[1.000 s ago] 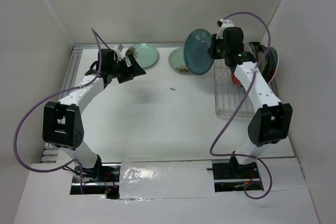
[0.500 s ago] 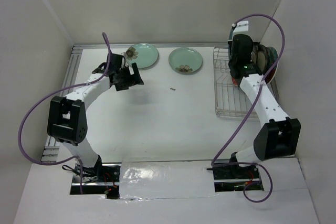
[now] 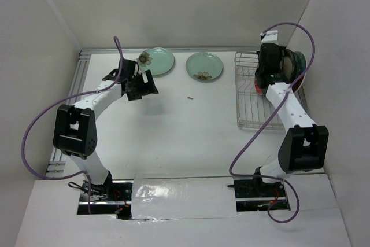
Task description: Load the plates into the dish rack
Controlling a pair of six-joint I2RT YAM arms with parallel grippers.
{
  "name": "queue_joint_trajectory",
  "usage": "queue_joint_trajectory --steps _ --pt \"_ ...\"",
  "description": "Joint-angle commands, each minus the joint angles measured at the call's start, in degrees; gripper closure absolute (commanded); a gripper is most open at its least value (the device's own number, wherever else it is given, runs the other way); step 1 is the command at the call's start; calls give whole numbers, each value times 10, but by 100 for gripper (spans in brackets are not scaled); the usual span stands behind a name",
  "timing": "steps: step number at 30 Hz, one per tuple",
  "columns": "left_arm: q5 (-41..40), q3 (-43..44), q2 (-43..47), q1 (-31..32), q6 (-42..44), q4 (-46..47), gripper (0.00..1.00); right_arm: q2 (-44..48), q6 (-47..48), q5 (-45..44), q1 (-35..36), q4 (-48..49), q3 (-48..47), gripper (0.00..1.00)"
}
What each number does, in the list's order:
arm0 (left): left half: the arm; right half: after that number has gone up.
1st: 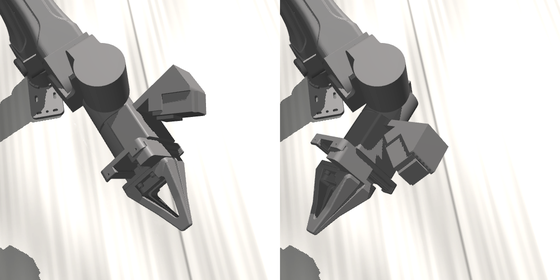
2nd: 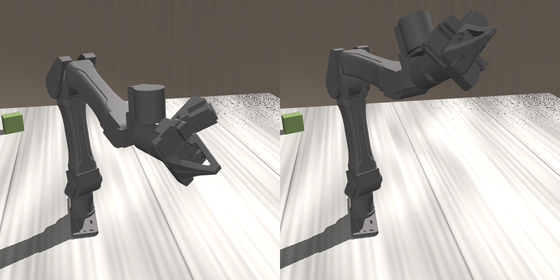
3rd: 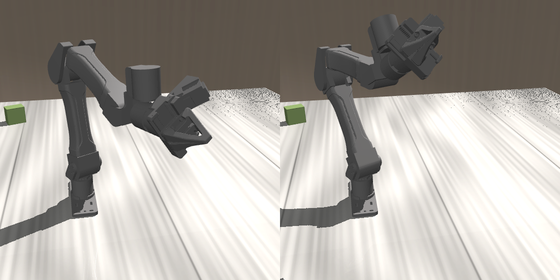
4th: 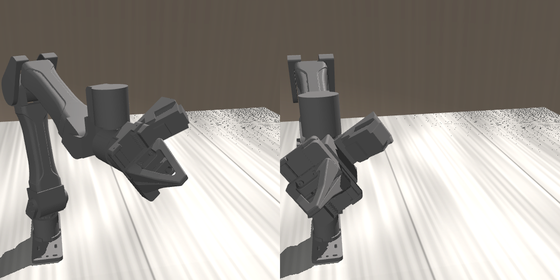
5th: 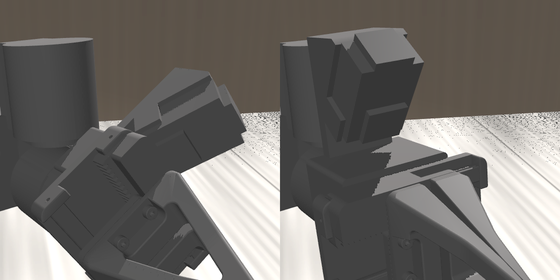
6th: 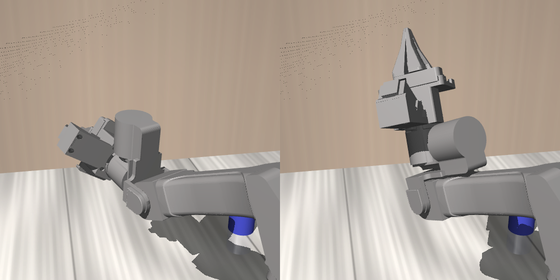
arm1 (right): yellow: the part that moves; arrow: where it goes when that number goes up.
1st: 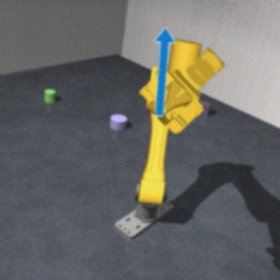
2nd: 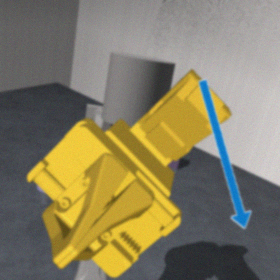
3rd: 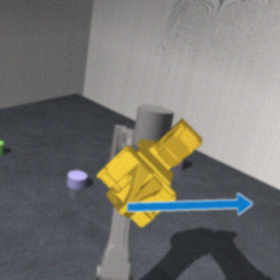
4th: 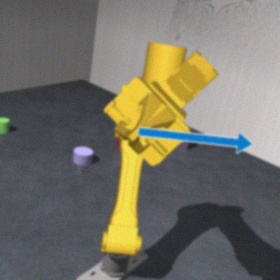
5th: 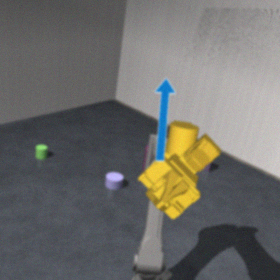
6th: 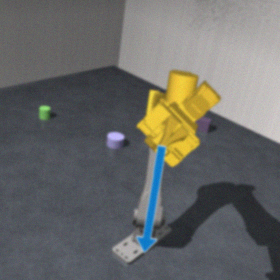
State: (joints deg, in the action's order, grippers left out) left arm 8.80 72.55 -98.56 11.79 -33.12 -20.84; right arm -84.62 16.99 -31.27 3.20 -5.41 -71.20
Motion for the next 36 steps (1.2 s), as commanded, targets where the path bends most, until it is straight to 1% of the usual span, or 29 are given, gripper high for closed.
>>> queue_joint_trajectory --steps 1,7,11,12,14,17,18,20,21,22,23,24,26,27,28,32,35,36 --pt "3 24 -12 -1 2 7 0 1 -20 -4 -13 121 -14 100" --pt "28 19 -17 -6 -4 19 0 -25 -55 32 -30 116 4 100" --pt "67 14 -22 -39 -22 47 0 -47 -77 43 -36 116 4 100" --pt "87 1 -22 -54 -37 63 0 -55 -85 43 -36 116 4 98" --pt "104 1 -22 -61 -42 72 0 -61 -92 43 -41 116 4 96" --pt "138 -11 -34 -87 -71 112 0 -75 -107 49 -41 103 4 86" --pt "161 -17 -40 -98 -78 138 0 -75 -107 54 -41 93 -10 77" --pt "177 -25 -48 -105 -99 163 0 -82 -114 62 -41 87 -21 70" --pt "193 -31 -57 -111 -107 188 0 -82 -114 62 -41 79 -28 59" --pt "199 -31 -57 -111 -114 199 0 -82 -114 62 -41 79 -28 53" --pt "199 -31 -65 -111 -127 210 0 -82 -114 69 -41 73 -33 49" --pt "205 -36 -74 -116 -132 228 0 -77 -114 69 -41 66 -44 42" --pt "211 -36 -86 -116 -145 242 2 -71 -114 69 -41 50 -60 34" --pt "211 -30 -91 -116 -145 249 2 -58 -114 76 -41 44 -67 34" --pt "211 -30 -101 -116 -155 257 2 -52 -114 76 -41 32 -80 32" --pt "197 -15 -123 -121 -185 294 2 -17 -108 113 -14 7 -109 28" --pt "183 -4 -159 -121 -226 333 3 3 -121 144 9 -7 -118 25" --pt "183 -4 -169 -121 -252 344 3 9 -121 153 15 -7 -118 25"
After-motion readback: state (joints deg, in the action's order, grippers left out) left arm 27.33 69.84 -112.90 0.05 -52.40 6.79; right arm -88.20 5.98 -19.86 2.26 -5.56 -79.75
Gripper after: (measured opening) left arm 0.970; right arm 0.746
